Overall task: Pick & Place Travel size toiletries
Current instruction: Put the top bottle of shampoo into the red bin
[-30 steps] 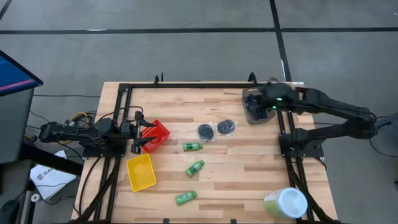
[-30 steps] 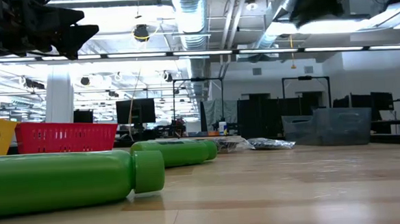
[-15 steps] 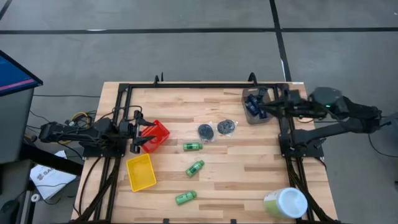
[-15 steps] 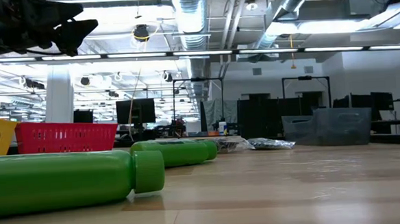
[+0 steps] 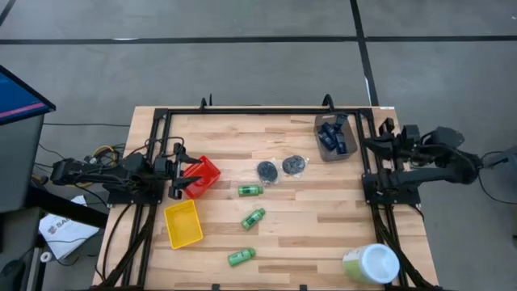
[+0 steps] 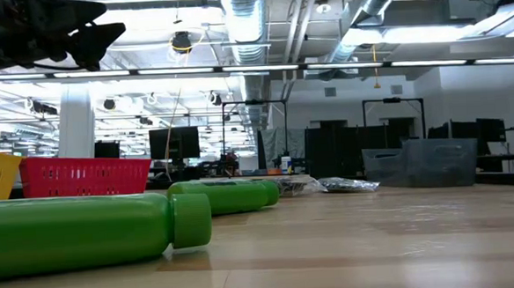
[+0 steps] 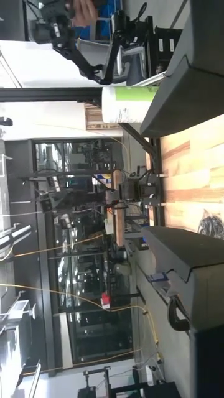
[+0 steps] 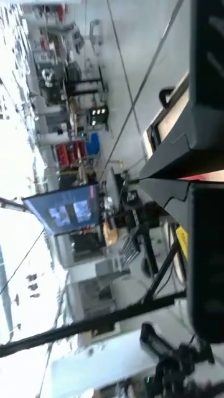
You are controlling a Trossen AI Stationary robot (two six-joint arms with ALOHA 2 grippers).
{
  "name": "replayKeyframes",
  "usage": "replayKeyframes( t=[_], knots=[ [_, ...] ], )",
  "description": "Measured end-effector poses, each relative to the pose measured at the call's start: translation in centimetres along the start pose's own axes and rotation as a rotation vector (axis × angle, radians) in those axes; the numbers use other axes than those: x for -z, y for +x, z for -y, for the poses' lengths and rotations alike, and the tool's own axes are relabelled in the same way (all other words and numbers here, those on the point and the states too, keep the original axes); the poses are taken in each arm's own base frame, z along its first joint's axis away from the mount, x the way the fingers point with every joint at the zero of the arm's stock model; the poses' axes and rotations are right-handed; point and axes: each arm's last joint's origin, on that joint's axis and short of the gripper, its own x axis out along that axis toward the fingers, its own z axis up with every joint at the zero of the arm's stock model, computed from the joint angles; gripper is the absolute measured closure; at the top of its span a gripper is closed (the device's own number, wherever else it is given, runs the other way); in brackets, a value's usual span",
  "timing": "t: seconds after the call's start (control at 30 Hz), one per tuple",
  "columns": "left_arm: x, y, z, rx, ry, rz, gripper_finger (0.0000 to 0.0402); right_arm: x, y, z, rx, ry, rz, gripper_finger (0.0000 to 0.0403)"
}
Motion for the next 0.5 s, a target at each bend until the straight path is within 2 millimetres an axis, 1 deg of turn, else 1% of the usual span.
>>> replayKeyframes(
  t=[0.1,0.17,0.27,0.33,0.4,0.5],
  knots=[
    [0.0,0.0,0.0,0.0,-0.018,0.0,0.016,1.4,-0.5,0.3,-0.026,0.043,0.005,0.0402],
    [0.0,0.0,0.0,0.0,-0.062,0.002,0.016,2.5,-0.5,0.5,-0.026,0.052,-0.006,0.0402],
    [0.0,0.0,0.0,0.0,-0.175,0.005,0.016,3.9,0.1,0.5,-0.015,0.057,-0.06,0.0402],
    [-0.1,0.0,0.0,0.0,-0.251,0.007,0.016,4.6,0.7,0.5,-0.014,0.064,-0.065,0.0402],
    [-0.1,0.0,0.0,0.001,-0.317,0.007,0.016,6.1,1.2,0.6,-0.003,0.064,-0.116,0.0402],
    [-0.1,0.0,0.0,0.002,-0.43,0.013,0.016,7.3,1.8,0.6,-0.009,0.087,-0.088,0.0403]
  ],
)
